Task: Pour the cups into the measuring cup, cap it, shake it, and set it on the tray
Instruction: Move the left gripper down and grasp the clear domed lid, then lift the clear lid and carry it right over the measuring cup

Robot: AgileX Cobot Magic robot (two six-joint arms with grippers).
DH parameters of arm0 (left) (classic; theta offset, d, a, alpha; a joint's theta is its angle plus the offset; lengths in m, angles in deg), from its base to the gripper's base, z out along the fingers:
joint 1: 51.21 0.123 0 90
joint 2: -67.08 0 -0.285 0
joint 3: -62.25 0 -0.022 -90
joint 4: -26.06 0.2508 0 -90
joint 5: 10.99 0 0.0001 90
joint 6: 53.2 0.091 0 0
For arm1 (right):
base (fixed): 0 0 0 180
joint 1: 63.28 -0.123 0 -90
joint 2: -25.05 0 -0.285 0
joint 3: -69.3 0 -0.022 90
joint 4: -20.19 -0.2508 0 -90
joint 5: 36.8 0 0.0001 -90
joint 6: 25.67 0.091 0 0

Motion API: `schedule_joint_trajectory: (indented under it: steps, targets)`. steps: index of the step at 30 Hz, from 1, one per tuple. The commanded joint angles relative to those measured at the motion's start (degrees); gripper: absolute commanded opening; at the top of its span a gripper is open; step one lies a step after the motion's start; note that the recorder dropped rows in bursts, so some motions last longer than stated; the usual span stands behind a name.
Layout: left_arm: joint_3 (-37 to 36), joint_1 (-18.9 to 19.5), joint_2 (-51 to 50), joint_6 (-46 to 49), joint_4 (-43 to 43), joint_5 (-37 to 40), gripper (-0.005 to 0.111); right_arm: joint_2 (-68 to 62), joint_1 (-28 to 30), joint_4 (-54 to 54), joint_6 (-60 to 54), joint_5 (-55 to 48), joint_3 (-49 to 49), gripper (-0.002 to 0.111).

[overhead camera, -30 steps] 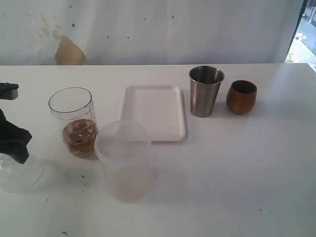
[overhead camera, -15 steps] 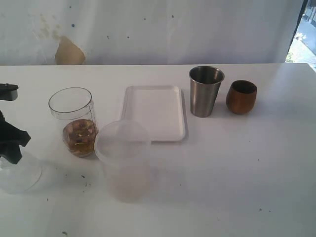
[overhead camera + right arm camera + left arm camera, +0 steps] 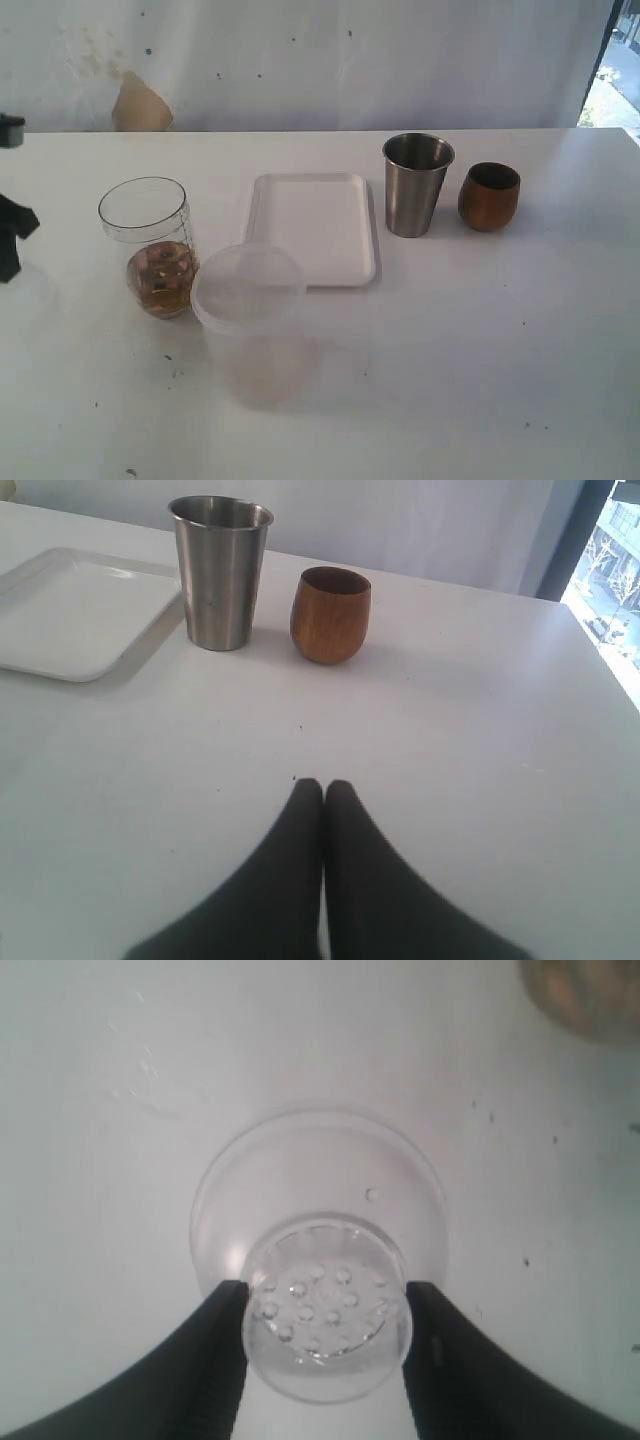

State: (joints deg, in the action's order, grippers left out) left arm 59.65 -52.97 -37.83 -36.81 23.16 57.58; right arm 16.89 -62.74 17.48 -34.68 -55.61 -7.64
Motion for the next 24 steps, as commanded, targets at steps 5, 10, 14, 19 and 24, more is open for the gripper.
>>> schedule_joint_trajectory:
  steps: [5,10,14,19,24]
  targets:
    - [12.71,-0.49,2.89,-4.04,-1.28,1.40,0.000,0.37,0.12,-0.02,0.13,0.45,-0.28,0.000]
    - [16.32,-3.57,3.16,-4.04,-4.53,1.40,0.000,0.37,0.12,-0.02,0.13,0.45,-0.28,0.000]
    - [19.26,-7.93,3.16,-4.04,-4.21,1.40,0.000,0.37,0.12,-0.02,0.13,0.45,-0.28,0.000]
    - [21.99,-11.29,3.16,-6.00,-4.37,1.40,0.000,0.37,0.12,-0.02,0.13,0.45,-0.28,0.000]
    - [22.09,-14.37,2.82,-8.48,-4.07,1.40,0.000,0.37,0.12,-0.02,0.13,0.45,-0.28,0.000]
